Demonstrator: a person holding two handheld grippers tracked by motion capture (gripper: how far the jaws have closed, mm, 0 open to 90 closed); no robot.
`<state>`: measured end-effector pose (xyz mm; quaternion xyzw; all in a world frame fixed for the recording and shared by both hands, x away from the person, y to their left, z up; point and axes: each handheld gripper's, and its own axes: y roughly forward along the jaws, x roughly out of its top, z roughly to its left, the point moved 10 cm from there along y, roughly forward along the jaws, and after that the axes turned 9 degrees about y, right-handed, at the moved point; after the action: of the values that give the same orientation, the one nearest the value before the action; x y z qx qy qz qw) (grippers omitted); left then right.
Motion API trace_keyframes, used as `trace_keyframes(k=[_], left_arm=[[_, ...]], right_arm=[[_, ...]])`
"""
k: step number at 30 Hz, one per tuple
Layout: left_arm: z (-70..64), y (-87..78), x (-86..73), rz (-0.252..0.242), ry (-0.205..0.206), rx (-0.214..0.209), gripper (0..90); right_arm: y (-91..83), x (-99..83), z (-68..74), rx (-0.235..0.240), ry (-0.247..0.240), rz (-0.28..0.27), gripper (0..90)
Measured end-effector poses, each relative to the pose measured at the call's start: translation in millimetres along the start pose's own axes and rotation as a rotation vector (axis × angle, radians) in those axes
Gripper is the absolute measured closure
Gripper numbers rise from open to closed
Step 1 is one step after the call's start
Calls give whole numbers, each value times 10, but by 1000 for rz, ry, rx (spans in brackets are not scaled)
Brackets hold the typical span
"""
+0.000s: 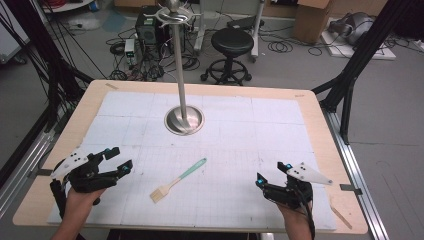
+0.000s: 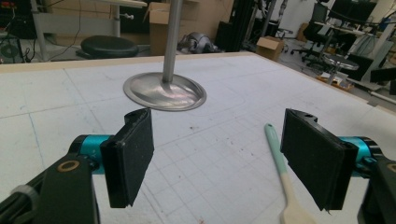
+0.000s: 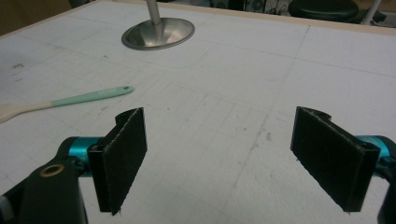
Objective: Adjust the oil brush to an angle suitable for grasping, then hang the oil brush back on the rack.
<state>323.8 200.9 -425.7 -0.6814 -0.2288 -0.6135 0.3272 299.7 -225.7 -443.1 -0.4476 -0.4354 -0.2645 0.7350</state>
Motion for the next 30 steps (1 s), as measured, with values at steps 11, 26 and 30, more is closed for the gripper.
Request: trace_keyframes(k=[11, 26, 30], left_arm=[[-36, 1, -4, 10, -12, -8, 263], [-98, 56, -44, 41, 0, -26, 265], [-148, 69, -63, 60, -12, -43, 259]], right_arm=[[-52, 8, -49, -37, 14, -15, 181], [-78, 11, -100, -47, 29, -26, 188], [-60, 23, -87, -44, 32, -24, 189]])
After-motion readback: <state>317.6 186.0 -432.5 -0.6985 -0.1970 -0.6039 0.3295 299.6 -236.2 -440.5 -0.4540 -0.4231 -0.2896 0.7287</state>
